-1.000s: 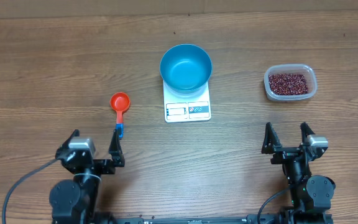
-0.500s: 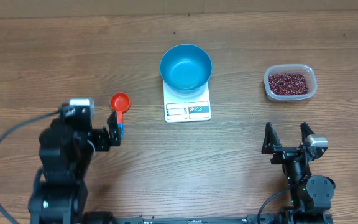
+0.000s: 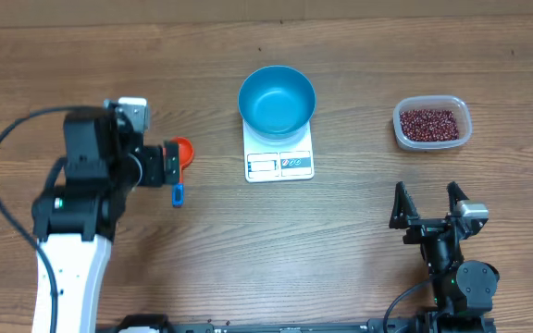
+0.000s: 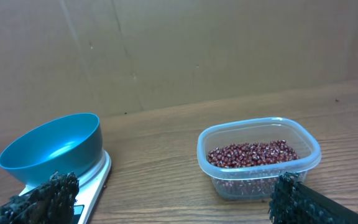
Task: Scoop item into bowl and weigh 150g on scale
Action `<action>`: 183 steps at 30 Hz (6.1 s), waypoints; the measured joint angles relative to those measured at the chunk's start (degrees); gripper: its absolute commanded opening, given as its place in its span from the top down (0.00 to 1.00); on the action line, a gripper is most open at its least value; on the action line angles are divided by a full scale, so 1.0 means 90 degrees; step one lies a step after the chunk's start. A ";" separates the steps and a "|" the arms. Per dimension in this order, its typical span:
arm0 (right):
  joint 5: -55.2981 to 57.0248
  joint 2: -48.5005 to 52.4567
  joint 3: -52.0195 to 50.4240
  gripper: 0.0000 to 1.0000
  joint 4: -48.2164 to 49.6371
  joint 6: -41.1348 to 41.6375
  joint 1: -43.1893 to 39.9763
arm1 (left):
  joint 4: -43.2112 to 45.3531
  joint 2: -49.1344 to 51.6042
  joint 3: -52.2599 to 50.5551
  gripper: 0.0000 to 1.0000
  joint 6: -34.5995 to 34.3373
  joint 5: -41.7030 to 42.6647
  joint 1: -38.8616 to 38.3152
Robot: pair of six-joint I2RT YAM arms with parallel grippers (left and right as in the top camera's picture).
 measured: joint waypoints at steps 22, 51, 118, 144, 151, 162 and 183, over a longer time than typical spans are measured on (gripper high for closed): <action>-0.0002 0.0000 0.0000 0.00 0.0002 0.0002 0.0000 | -0.1418 0.2550 0.1574 0.00 0.0614 0.0627 0.0801; 0.0000 0.0000 0.0000 0.00 0.0000 0.0000 0.0000 | -0.0498 0.4532 0.1596 0.00 0.0792 0.0330 0.0801; -0.0002 0.0000 0.0000 0.00 0.0000 0.0002 0.0000 | 0.0289 0.5642 0.1613 0.09 0.0794 0.0000 0.0607; 0.0000 0.0000 0.0000 0.00 0.0000 0.0005 0.0000 | 0.0177 0.5644 0.1649 0.96 0.0843 0.0000 0.0607; -0.0002 0.0000 0.0000 0.00 0.0005 0.0000 0.0000 | -0.0593 0.5656 0.2399 0.96 0.0639 0.0000 0.0607; 0.0000 0.0000 0.0000 0.00 0.0002 0.0005 0.0000 | -0.2188 0.5680 0.3966 0.96 -0.2191 0.0000 0.0607; 0.0000 0.0000 0.0000 0.00 0.0002 0.0005 0.0000 | -0.3589 0.5680 0.3997 0.95 -0.6676 -0.0520 -0.0549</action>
